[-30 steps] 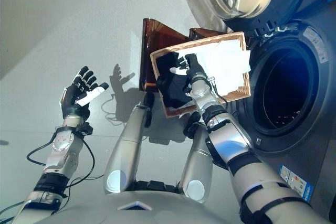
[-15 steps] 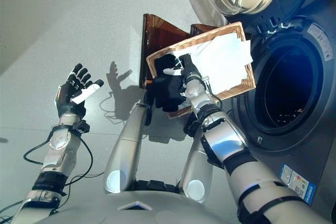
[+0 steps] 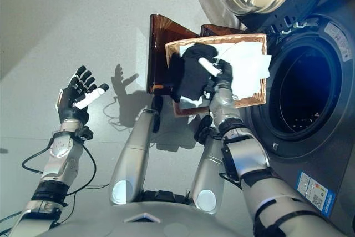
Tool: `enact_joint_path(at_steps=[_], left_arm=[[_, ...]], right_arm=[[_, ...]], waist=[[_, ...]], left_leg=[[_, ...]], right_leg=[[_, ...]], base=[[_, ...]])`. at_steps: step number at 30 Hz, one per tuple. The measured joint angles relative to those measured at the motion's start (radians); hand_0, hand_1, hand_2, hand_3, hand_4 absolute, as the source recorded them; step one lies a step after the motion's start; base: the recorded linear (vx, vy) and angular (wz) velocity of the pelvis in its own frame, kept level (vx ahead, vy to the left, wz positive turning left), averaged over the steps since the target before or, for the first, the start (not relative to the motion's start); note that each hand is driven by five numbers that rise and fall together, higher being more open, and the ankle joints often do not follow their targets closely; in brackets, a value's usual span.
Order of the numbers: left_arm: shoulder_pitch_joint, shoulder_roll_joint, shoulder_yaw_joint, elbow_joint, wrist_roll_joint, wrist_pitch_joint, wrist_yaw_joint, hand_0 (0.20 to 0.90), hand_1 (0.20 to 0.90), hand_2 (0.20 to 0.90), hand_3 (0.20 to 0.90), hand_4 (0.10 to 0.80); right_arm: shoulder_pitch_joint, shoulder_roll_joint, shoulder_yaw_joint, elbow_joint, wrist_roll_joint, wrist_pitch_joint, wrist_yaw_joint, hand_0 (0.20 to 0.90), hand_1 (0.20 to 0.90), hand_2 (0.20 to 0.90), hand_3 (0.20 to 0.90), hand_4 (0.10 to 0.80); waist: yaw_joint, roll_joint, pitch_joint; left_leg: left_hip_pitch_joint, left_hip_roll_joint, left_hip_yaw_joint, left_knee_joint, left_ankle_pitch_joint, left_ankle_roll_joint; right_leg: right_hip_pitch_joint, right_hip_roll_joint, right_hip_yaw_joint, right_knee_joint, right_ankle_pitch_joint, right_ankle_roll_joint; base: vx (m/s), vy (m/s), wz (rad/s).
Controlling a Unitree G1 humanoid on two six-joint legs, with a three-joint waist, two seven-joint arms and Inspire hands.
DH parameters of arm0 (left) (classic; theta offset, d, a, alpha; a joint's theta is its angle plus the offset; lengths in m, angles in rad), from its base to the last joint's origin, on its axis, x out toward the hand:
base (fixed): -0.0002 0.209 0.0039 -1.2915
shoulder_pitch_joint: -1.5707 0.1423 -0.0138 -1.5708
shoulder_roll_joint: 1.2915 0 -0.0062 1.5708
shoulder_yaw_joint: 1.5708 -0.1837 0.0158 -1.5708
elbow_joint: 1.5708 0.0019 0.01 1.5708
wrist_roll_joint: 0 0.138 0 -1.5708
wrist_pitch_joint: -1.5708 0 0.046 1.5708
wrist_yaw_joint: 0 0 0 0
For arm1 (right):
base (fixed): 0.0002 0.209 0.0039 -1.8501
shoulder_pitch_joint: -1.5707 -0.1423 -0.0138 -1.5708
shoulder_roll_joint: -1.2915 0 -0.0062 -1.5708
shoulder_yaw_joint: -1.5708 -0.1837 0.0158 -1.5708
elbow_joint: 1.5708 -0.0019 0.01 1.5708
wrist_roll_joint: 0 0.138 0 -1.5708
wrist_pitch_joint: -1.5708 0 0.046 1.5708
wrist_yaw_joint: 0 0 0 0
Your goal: Pick up the clothes and place them into the washing machine
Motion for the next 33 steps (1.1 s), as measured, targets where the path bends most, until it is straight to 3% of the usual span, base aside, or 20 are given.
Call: enact_joint_path(at_steps=[10, 21, 33], left_arm=[[-0.007, -0.001, -0.005, 0.044, -0.021, -0.001, -0.023, 0.9, 0.9, 0.9, 0.9, 0.8], [-0.009, -0.017, -0.018, 0.049, -0.056, -0.001, -0.055, 0.9, 0.9, 0.9, 0.9, 0.8], [0.029, -0.028, -0.097, 0.058, -0.072, -0.001, -0.056, 0.9, 0.9, 0.9, 0.9, 0.8]], right_arm=[[0.098, -0.04, -0.135, -0.043, 0.339, -0.077, 0.092, 0.2, 0.2, 0.2, 0.2, 0.3], [0.192, 0.108, -0.322, -0.156, 0.78, -0.184, 0.241, 0.2, 0.2, 0.2, 0.2, 0.3], [0.131, 0.113, -0.436, -0.191, 0.808, -0.347, 0.119, 0.2, 0.2, 0.2, 0.2, 0.3]], waist=[[-0.028, 0.001, 0.0], [-0.031, 0.021, -0.002], [-0.051, 0.084, -0.016]], left_leg=[[0.013, 0.005, 0.02, -0.003, 0.0, 0.001], [0.043, 0.006, 0.048, -0.01, -0.003, -0.004], [0.051, 0.006, 0.084, -0.022, 0.004, 0.001]], right_leg=[[-0.013, 0.0, 0.025, 0.021, -0.001, 0.0], [-0.015, -0.001, 0.062, 0.033, -0.001, -0.001], [-0.048, 0.001, 0.106, 0.052, 0.0, 0.001]], base=[[-0.005, -0.01, -0.04], [-0.014, -0.009, -0.05], [-0.01, -0.007, -0.05]])
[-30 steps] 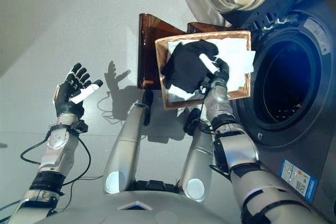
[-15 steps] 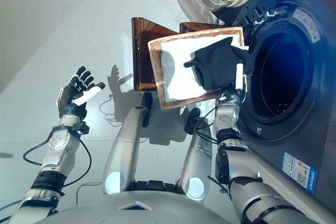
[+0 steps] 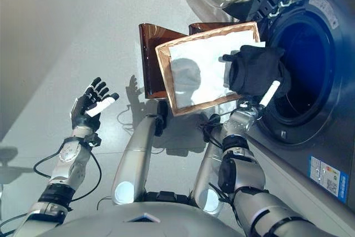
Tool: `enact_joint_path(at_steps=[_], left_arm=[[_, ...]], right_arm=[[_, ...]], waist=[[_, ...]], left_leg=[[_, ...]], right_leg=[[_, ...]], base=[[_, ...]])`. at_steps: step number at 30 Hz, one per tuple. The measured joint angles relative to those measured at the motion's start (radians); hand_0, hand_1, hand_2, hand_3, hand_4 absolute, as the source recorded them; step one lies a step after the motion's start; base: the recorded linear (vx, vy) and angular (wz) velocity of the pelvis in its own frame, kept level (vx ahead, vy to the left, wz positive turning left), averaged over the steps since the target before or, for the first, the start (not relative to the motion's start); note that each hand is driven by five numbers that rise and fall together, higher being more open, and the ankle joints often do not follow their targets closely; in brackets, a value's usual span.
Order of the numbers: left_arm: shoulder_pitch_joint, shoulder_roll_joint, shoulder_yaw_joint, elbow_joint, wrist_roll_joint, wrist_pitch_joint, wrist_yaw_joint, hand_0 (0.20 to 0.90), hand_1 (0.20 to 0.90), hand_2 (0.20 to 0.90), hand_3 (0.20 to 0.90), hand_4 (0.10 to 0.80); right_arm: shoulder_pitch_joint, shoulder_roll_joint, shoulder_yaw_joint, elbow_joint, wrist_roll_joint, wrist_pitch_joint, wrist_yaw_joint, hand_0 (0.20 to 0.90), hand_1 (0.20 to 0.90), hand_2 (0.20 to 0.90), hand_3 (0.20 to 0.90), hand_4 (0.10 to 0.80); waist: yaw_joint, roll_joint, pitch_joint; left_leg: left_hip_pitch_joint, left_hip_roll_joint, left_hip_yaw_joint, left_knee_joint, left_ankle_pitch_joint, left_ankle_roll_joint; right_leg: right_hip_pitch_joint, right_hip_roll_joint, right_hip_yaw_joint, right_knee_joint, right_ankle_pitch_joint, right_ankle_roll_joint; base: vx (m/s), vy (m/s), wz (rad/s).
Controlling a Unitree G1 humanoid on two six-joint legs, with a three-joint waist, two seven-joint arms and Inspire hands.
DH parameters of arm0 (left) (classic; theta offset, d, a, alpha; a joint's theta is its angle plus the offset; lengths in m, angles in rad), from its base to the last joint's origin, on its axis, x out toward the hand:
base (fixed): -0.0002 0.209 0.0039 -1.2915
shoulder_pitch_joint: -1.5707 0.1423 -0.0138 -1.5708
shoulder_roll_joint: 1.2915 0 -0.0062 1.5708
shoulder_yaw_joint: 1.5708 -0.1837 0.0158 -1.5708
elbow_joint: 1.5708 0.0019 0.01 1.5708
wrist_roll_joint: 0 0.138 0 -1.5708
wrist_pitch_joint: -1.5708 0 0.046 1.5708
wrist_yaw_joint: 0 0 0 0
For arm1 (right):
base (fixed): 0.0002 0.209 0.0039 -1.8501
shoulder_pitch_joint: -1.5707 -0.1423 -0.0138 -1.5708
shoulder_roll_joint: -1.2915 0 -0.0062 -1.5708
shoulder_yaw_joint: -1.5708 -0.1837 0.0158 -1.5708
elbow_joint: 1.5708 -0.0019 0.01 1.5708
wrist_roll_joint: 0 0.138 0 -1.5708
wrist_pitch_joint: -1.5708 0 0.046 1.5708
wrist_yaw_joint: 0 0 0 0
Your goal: Pick up the clothes and place them into the washing machine
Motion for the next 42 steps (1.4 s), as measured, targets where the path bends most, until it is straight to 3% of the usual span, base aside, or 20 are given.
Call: enact_joint_path(at_steps=[8, 13, 29, 42], left_arm=[[0.021, -0.002, -0.028, 0.001, -0.001, 0.0, -0.008, 0.9, 0.9, 0.9, 0.9, 0.8], [0.029, -0.003, -0.039, 0.002, -0.001, 0.0, -0.021, 0.9, 0.9, 0.9, 0.9, 0.8], [0.054, -0.004, -0.04, -0.006, 0.0, 0.0, -0.021, 0.9, 0.9, 0.9, 0.9, 0.8], [0.08, -0.003, -0.04, -0.036, -0.002, 0.0, -0.023, 0.9, 0.9, 0.9, 0.9, 0.8]], right_arm=[[-0.035, -0.094, -0.043, 0.002, 0.0, -0.033, -0.063, 0.2, 0.2, 0.2, 0.2, 0.3], [-0.078, -0.164, -0.048, 0.01, -0.002, -0.043, -0.1, 0.2, 0.2, 0.2, 0.2, 0.3], [-0.191, -0.214, -0.075, 0.052, -0.003, -0.071, -0.207, 0.2, 0.2, 0.2, 0.2, 0.3], [-0.211, -0.255, -0.068, 0.103, -0.025, -0.059, -0.238, 0.2, 0.2, 0.2, 0.2, 0.3]], waist=[[0.0, 0.052, -0.029], [-0.003, 0.062, -0.035], [0.004, 0.096, -0.057], [0.026, 0.1, -0.06]], left_leg=[[0.014, 0.0, 0.018, -0.011, 0.001, 0.001], [0.015, 0.001, 0.028, -0.012, 0.002, 0.0], [-0.009, 0.0, 0.031, -0.015, 0.006, -0.002], [-0.01, -0.002, 0.033, -0.021, 0.005, -0.01]], right_leg=[[-0.004, 0.001, 0.021, 0.0, 0.001, 0.002], [-0.018, 0.003, 0.034, 0.014, 0.001, 0.001], [-0.047, 0.002, 0.038, 0.02, 0.0, 0.0], [-0.054, -0.001, 0.041, 0.028, -0.006, -0.002]], base=[[-0.003, -0.006, -0.03], [-0.011, -0.01, -0.04], [0.0, 0.0, 0.0], [0.011, 0.001, 0.0]])
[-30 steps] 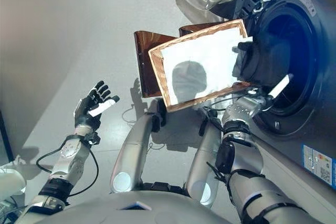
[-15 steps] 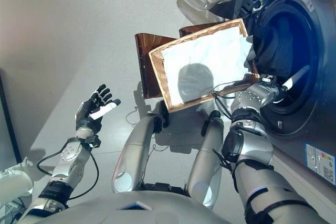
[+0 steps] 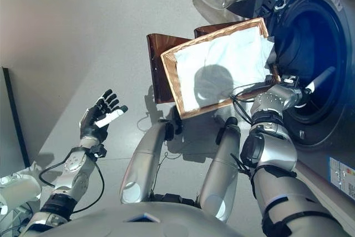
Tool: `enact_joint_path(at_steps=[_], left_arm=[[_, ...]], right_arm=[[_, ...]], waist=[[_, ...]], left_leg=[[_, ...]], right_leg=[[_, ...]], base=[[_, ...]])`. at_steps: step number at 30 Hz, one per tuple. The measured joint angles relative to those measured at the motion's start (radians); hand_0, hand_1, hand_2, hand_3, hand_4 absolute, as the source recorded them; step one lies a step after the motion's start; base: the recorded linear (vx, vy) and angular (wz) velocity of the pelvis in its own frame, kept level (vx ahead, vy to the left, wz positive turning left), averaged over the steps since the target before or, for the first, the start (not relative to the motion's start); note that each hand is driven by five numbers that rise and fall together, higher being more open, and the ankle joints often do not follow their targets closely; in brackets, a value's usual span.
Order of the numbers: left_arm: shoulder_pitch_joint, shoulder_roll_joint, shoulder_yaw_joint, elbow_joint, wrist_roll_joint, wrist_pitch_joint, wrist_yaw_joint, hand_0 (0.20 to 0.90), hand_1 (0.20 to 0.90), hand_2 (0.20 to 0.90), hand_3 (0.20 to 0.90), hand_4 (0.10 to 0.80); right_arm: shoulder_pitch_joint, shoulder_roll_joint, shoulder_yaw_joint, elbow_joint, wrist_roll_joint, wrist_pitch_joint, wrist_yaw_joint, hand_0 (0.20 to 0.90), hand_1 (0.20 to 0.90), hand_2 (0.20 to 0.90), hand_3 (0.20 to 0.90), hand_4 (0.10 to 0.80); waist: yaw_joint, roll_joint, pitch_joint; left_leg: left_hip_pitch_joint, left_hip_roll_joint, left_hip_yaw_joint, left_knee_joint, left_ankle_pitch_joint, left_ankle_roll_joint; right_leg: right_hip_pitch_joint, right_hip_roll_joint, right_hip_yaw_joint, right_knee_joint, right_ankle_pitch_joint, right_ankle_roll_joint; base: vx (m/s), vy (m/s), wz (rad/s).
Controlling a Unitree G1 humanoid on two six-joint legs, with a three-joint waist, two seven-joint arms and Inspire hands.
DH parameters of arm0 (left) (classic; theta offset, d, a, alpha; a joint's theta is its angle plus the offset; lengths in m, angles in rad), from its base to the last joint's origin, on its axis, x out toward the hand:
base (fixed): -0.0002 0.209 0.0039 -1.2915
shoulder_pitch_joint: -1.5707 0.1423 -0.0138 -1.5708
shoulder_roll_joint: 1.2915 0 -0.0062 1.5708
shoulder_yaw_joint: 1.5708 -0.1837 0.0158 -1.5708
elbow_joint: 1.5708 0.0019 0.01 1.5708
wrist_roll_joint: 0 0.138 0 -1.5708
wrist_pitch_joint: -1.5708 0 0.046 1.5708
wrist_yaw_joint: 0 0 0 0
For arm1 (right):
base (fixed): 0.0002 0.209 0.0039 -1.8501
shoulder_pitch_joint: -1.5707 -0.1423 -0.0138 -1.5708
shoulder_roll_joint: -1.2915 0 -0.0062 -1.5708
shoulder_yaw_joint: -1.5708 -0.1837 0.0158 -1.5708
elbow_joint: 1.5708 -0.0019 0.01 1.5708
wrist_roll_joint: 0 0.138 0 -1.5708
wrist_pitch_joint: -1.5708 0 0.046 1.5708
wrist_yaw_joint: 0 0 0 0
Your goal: Pick up the clothes and place them into the washing machine
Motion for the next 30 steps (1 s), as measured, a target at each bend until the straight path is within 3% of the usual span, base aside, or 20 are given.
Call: enact_joint_path(at_steps=[13, 18, 19, 20, 30], left_arm=[[0.002, 0.0, 0.0, -0.007, -0.021, 0.0, 0.0, 0.9, 0.9, 0.9, 0.9, 0.8], [0.002, 0.0, 0.0, -0.008, -0.022, 0.0, 0.002, 0.9, 0.9, 0.9, 0.9, 0.8], [0.002, 0.0, 0.0, -0.008, -0.022, 0.0, 0.002, 0.9, 0.9, 0.9, 0.9, 0.8], [0.002, 0.0, 0.0, -0.008, -0.022, 0.0, 0.002, 0.9, 0.9, 0.9, 0.9, 0.8], [0.002, 0.0, 0.0, -0.009, -0.023, 0.0, 0.003, 0.9, 0.9, 0.9, 0.9, 0.8]], right_arm=[[-0.094, -0.137, 0.002, 0.0, -0.011, -0.005, -0.04, 0.2, 0.2, 0.2, 0.2, 0.3], [-0.105, -0.151, 0.0, -0.005, -0.021, -0.026, -0.057, 0.2, 0.2, 0.2, 0.2, 0.3], [-0.105, -0.151, -0.001, -0.005, -0.021, -0.027, -0.065, 0.293, 0.293, 0.293, 0.293, 0.367], [-0.105, -0.151, 0.0, -0.005, -0.021, -0.027, -0.075, 0.9, 0.9, 0.9, 0.9, 0.8], [-0.105, -0.15, -0.001, -0.004, -0.021, -0.028, -0.105, 0.9, 0.9, 0.9, 0.9, 0.8]], waist=[[0.0, 0.015, -0.01], [-0.001, 0.015, -0.01], [-0.001, 0.015, -0.01], [-0.001, 0.015, -0.01], [-0.004, 0.014, -0.01]], left_leg=[[0.0, -0.001, -0.007, -0.032, 0.016, 0.001], [0.0, -0.001, -0.008, -0.032, 0.017, 0.001], [0.0, -0.001, -0.008, -0.031, 0.017, 0.001], [0.0, -0.001, -0.008, -0.031, 0.017, 0.001], [0.0, 0.0, -0.008, -0.026, 0.017, 0.001]], right_leg=[[-0.001, -0.001, -0.015, -0.015, 0.003, 0.006], [-0.001, -0.001, -0.015, -0.013, 0.003, 0.005], [-0.001, -0.001, -0.015, -0.013, 0.003, 0.004], [-0.001, -0.001, -0.015, -0.013, 0.003, 0.004], [0.0, 0.0, -0.015, -0.013, 0.004, 0.005]], base=[[0.014, -0.003, 0.02], [0.0, 0.0, 0.0], [0.0, 0.0, 0.0], [0.0, 0.0, 0.0], [0.0, 0.0, 0.0]])
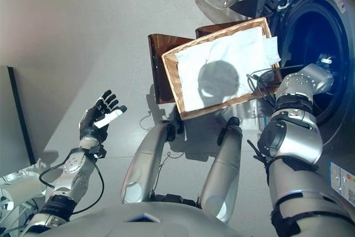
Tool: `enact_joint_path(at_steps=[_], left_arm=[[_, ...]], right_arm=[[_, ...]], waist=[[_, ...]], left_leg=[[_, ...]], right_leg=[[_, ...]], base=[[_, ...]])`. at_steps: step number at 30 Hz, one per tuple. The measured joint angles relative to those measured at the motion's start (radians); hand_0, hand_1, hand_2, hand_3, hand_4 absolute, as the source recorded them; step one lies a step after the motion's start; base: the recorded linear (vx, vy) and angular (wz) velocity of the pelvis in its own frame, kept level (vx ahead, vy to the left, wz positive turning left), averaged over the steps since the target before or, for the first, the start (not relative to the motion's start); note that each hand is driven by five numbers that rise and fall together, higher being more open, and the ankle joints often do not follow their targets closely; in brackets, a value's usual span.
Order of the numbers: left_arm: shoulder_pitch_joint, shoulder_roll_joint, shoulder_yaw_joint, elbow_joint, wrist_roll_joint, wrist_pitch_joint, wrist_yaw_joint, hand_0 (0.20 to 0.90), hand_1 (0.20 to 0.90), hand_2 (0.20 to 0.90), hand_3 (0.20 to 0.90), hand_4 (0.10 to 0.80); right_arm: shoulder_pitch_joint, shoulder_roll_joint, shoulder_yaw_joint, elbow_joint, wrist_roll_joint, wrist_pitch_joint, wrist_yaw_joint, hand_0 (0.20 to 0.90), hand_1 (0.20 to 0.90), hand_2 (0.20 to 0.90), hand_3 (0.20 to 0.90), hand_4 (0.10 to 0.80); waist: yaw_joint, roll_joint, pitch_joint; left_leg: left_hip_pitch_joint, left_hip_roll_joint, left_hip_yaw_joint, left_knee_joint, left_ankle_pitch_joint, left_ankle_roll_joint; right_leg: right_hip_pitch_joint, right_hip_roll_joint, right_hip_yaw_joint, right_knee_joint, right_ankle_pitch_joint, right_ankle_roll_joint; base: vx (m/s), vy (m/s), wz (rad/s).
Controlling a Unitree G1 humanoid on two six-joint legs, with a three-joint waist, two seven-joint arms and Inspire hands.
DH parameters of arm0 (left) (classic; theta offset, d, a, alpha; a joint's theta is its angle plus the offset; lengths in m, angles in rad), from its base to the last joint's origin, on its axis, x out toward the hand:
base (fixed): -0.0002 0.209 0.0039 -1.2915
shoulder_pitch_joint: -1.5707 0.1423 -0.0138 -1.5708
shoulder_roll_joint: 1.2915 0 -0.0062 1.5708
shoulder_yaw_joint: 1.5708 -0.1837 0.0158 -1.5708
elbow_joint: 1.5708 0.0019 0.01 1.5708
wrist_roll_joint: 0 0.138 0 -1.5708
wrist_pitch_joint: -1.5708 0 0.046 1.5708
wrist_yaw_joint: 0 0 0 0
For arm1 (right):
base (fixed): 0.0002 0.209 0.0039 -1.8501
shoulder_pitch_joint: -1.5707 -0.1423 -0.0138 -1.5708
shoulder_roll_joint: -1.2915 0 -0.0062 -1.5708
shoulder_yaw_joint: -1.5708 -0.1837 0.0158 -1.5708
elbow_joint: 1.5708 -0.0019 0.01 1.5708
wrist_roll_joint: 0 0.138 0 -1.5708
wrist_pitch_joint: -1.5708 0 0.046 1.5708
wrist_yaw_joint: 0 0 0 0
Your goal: Pick up the clothes and place them into the washing machine
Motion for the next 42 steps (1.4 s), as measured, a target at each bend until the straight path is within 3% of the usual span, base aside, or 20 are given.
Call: enact_joint_path(at_steps=[9, 12, 22, 29, 33, 42], left_arm=[[0.0, 0.0, 0.0, 0.0, 0.0, 0.0, 0.001, 0.9, 0.9, 0.9, 0.9, 0.8], [0.0, 0.007, 0.0, 0.001, 0.001, 0.0, 0.003, 0.9, 0.9, 0.9, 0.9, 0.8], [0.004, 0.007, 0.003, 0.003, 0.0, 0.003, 0.001, 0.9, 0.9, 0.9, 0.9, 0.8], [0.003, 0.006, 0.005, 0.006, 0.001, 0.001, 0.001, 0.9, 0.9, 0.9, 0.9, 0.8], [0.001, 0.003, 0.007, 0.015, 0.003, -0.002, -0.001, 0.9, 0.9, 0.9, 0.9, 0.8], [0.003, -0.002, 0.053, 0.018, 0.034, -0.004, -0.004, 0.9, 0.9, 0.9, 0.9, 0.8]], right_arm=[[0.001, 0.008, 0.004, 0.01, -0.007, 0.002, 0.004, 0.9, 0.9, 0.9, 0.9, 0.8], [-0.006, -0.014, 0.079, 0.171, -0.092, 0.076, -0.023, 0.9, 0.9, 0.9, 0.9, 0.8], [0.131, 0.096, 0.147, 0.146, -0.19, 0.14, 0.008, 0.9, 0.9, 0.9, 0.9, 0.8], [0.235, 0.101, 0.305, 0.145, -0.483, 0.259, 0.007, 0.9, 0.9, 0.9, 0.9, 0.8], [0.31, 0.087, 0.475, 0.059, -0.778, 0.347, 0.02, 0.9, 0.9, 0.9, 0.9, 0.8], [0.401, 0.041, 0.68, -0.124, -1.354, 0.453, 0.032, 0.9, 0.9, 0.9, 0.9, 0.8]], waist=[[-0.003, -0.002, -0.001], [-0.001, -0.019, -0.017], [-0.025, -0.043, -0.031], [-0.031, -0.05, -0.034], [-0.048, -0.06, -0.029], [-0.052, -0.083, -0.019]], left_leg=[[0.0, 0.002, 0.0, 0.007, -0.001, 0.001], [0.001, 0.002, 0.0, 0.009, -0.002, 0.002], [0.03, 0.003, 0.0, 0.008, -0.005, 0.008], [0.039, 0.003, 0.004, -0.01, 0.0, 0.008], [0.052, 0.005, 0.0, -0.009, 0.001, 0.007], [0.061, 0.017, -0.004, -0.027, 0.008, -0.005]], right_leg=[[0.003, 0.002, 0.0, 0.0, 0.001, 0.002], [0.004, 0.003, 0.001, 0.0, 0.003, 0.004], [0.04, 0.007, 0.003, -0.021, 0.009, -0.001], [0.044, 0.008, 0.006, -0.038, 0.021, 0.0], [0.062, 0.012, 0.002, -0.04, 0.023, 0.003], [0.07, 0.021, -0.006, -0.05, 0.024, -0.006]], base=[[0.0, 0.0, 0.0], [0.0, 0.0, 0.0], [0.006, -0.002, -0.03], [-0.003, 0.004, -0.02], [0.0, 0.0, 0.0], [-0.001, -0.003, -0.01]])
